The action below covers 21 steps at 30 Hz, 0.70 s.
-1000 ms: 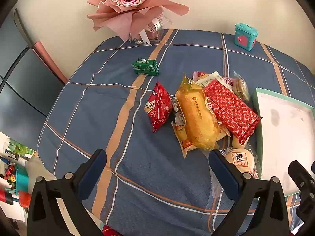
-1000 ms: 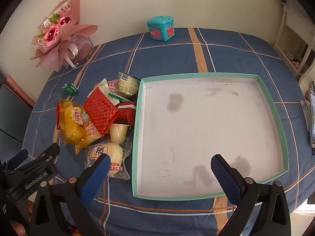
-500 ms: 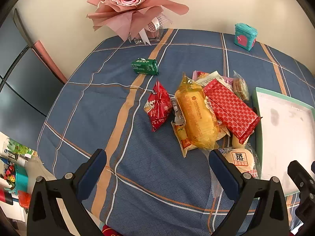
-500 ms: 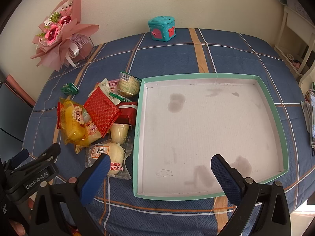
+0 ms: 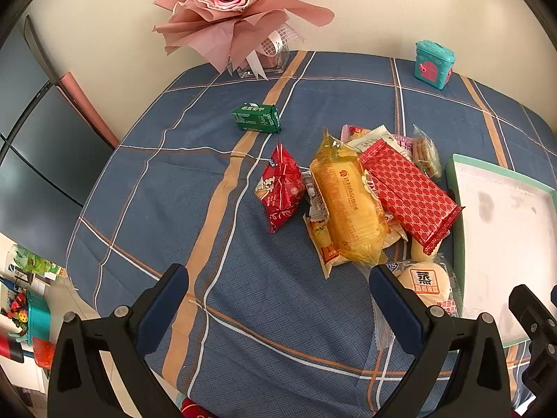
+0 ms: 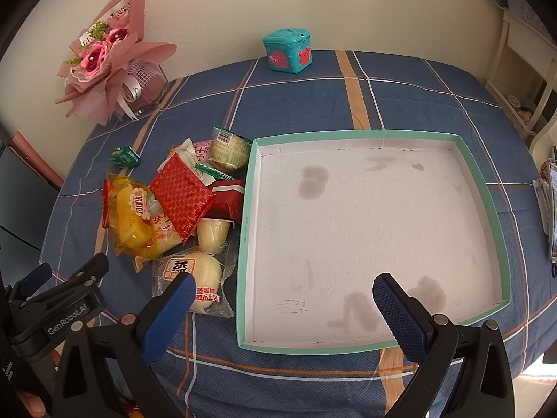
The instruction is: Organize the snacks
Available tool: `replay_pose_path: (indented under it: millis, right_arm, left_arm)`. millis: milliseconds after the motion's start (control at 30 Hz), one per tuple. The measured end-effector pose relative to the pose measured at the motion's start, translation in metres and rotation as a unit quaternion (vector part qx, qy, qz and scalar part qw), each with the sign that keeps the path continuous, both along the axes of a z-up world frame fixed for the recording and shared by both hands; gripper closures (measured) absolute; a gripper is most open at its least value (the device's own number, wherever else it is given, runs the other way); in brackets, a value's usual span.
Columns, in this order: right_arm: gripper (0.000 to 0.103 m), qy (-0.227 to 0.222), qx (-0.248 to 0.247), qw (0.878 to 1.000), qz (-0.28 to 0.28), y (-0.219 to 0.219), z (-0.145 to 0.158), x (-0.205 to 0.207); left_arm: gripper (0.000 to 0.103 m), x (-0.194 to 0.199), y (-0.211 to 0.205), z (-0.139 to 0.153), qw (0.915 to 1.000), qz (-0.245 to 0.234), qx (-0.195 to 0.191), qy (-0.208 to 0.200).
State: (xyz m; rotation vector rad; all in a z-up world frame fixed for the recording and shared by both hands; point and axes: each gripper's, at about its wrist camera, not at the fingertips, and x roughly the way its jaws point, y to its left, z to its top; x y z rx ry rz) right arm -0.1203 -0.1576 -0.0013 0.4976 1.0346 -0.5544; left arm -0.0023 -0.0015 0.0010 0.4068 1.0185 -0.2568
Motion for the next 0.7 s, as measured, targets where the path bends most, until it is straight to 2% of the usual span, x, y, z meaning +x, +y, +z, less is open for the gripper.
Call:
replay_pose_path:
  millis: [700]
  right_arm:
    - [0.0, 0.0, -0.001, 1.0, 0.001, 0.002, -0.001, 0.001]
  left_arm:
    - [0.0, -0.0014, 0.0026, -0.0024, 1.0, 0.001, 0.0, 0.003]
